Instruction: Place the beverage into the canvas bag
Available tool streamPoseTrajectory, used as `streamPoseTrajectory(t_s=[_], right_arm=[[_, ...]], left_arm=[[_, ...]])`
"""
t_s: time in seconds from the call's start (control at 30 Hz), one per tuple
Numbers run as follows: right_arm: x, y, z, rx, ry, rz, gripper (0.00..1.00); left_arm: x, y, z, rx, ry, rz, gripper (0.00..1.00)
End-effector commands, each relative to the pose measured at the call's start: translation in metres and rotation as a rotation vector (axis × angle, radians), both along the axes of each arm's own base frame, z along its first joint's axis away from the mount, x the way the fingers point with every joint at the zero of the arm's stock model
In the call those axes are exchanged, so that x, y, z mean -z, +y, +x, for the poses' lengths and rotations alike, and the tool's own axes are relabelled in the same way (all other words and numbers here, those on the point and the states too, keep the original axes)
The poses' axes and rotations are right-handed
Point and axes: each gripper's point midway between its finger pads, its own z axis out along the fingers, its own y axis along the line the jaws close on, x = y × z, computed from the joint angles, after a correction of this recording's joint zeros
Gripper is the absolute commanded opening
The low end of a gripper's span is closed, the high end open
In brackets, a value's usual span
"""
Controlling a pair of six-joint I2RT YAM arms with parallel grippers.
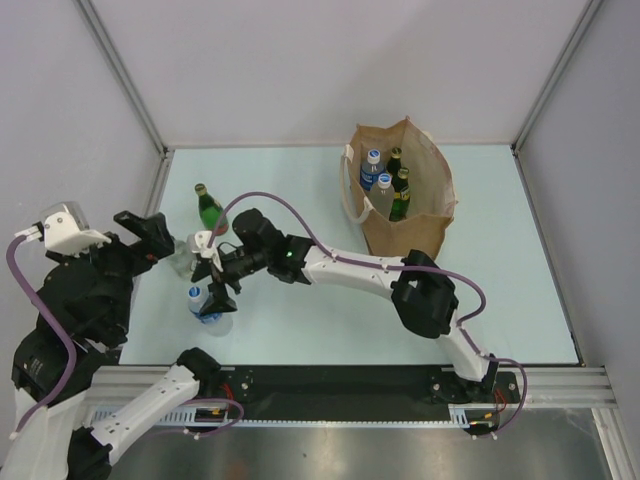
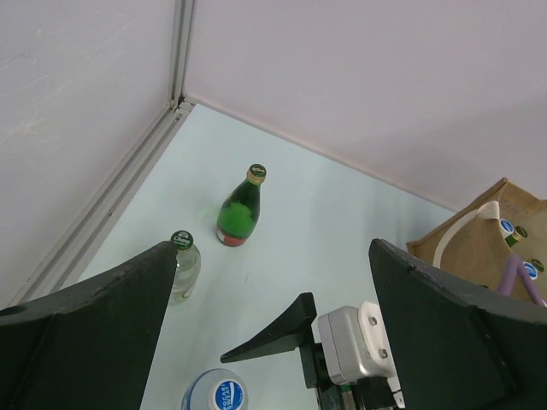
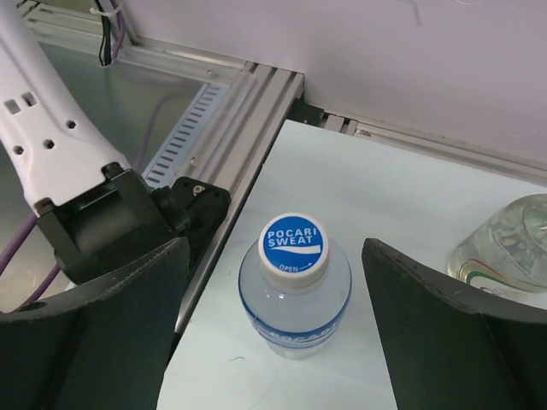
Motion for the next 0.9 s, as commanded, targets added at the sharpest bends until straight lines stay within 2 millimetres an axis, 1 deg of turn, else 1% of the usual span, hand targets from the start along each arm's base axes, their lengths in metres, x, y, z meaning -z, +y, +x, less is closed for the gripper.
streamPoseTrajectory(t_s=[0.0, 0.17, 0.27, 0.33, 0.37, 0.43, 0.47, 0.5, 0.57, 0.6, 0.67, 0.7, 0.73, 0.77, 0.8, 0.83, 0.87], right_arm=[[-0.031, 0.017, 0.005, 0.033, -0.023, 0.092, 0.87], [-0.017, 0.023, 0.002, 0.033, -0.014, 0.066, 0.82], [-0.008, 0.024, -0.001, 0.023, -0.012, 0.041, 0.73], [-0.007, 0.024, 0.0, 0.026, -0.019, 0.038, 0.68], [-0.007, 0.023, 0.0, 0.026, -0.021, 0.034, 0.61], [-0.008, 0.021, -0.001, 0.018, -0.027, 0.035, 0.51], [-0.009, 0.02, -0.002, 0.014, -0.031, 0.034, 0.36], [-0.013, 0.019, -0.004, 0.0, -0.036, 0.042, 0.28], [-0.015, 0.016, -0.008, -0.024, -0.048, 0.04, 0.15], [-0.026, 0.013, -0.008, -0.032, -0.057, 0.056, 0.12], [-0.039, 0.005, -0.006, -0.032, -0.058, 0.065, 0.04], [-0.046, -0.001, 0.002, -0.024, -0.055, 0.073, 0.02], [-0.063, -0.013, 0.003, -0.023, -0.06, 0.081, 0.0], [-0.067, -0.022, 0.006, -0.022, -0.061, 0.064, 0.0], [-0.075, -0.03, 0.012, -0.021, -0.085, 0.072, 0.0], [-0.095, -0.044, 0.022, 0.002, -0.113, 0.092, 0.0], [-0.097, -0.056, 0.027, 0.013, -0.111, 0.063, 0.0]], left_arm=[[0.003, 0.01, -0.002, -0.053, 0.006, 0.013, 1.0], [0.003, 0.013, -0.005, -0.062, 0.001, 0.015, 1.0], [0.002, 0.015, -0.006, -0.065, -0.002, 0.014, 1.0], [0.003, 0.015, -0.007, -0.063, -0.002, 0.015, 1.0], [0.003, 0.015, -0.007, -0.063, -0.003, 0.015, 1.0], [0.005, 0.014, -0.006, -0.063, 0.0, 0.018, 1.0], [0.004, 0.014, -0.006, -0.063, -0.003, 0.018, 1.0], [0.004, 0.014, -0.005, -0.062, -0.003, 0.018, 1.0], [0.003, 0.013, -0.005, -0.058, -0.008, 0.016, 1.0], [0.001, 0.013, -0.004, -0.057, -0.014, 0.01, 1.0], [-0.002, 0.011, -0.004, -0.051, -0.024, 0.004, 1.0], [-0.003, 0.011, -0.004, -0.05, -0.03, -0.001, 1.0], [-0.004, 0.01, -0.003, -0.047, -0.035, -0.006, 1.0], [-0.005, 0.009, -0.003, -0.043, -0.037, -0.006, 1.0], [-0.006, 0.008, -0.001, -0.042, -0.046, -0.011, 1.0], [-0.003, 0.005, 0.002, -0.036, -0.041, -0.008, 1.0], [-0.002, 0.002, 0.004, -0.022, -0.039, -0.006, 1.0]])
